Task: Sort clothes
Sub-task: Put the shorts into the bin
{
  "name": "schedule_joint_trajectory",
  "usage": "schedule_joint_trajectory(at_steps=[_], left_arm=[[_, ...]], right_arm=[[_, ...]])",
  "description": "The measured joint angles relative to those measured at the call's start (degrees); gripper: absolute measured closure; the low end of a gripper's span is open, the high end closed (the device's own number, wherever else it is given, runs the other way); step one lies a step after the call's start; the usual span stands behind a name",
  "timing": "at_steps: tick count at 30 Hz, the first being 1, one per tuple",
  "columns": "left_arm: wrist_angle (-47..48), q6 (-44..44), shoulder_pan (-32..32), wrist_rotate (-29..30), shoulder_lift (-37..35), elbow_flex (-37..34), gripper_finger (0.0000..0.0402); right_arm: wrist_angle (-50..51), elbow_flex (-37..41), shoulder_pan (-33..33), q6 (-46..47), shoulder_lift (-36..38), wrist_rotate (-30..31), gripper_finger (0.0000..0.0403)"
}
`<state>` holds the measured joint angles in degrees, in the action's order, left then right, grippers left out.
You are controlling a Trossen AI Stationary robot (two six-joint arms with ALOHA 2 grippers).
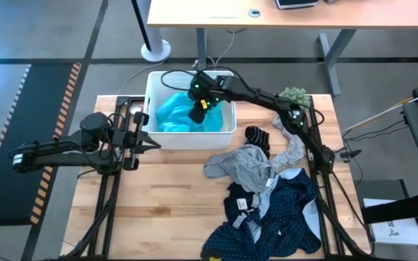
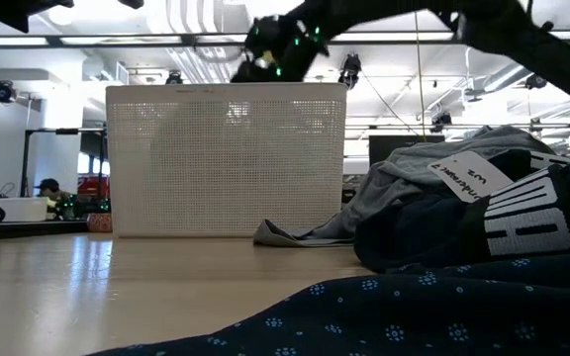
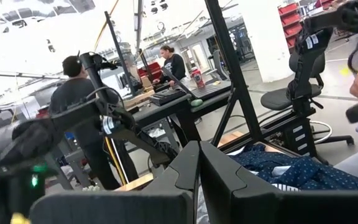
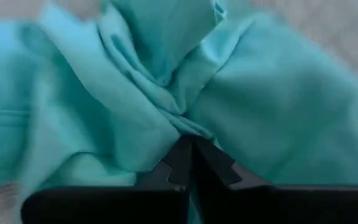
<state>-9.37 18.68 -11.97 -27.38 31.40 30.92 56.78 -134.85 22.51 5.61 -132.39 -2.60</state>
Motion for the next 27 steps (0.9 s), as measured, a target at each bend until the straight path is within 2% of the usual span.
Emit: schedule_joint_trajectory(at_steps=[14, 23, 27], left_arm=[[-0.4, 0.3, 0.0, 0.0, 0.0, 0.0, 0.0402], [-0.5, 1.3, 0.0, 0.0, 0.0, 0.0, 0.0402], [-0.4, 1.4, 0.0, 0.0, 0.2, 0.0, 0.0402]], right_arm=[[0.9, 0.0, -2.4, 4.3, -5.8, -0.8, 0.0403], [-0.1, 0.0, -3.5, 3.2, -6.2, -1.0, 0.0403], [0.0, 0.0, -3.5, 2.2, -3.0, -0.9, 0.0403]])
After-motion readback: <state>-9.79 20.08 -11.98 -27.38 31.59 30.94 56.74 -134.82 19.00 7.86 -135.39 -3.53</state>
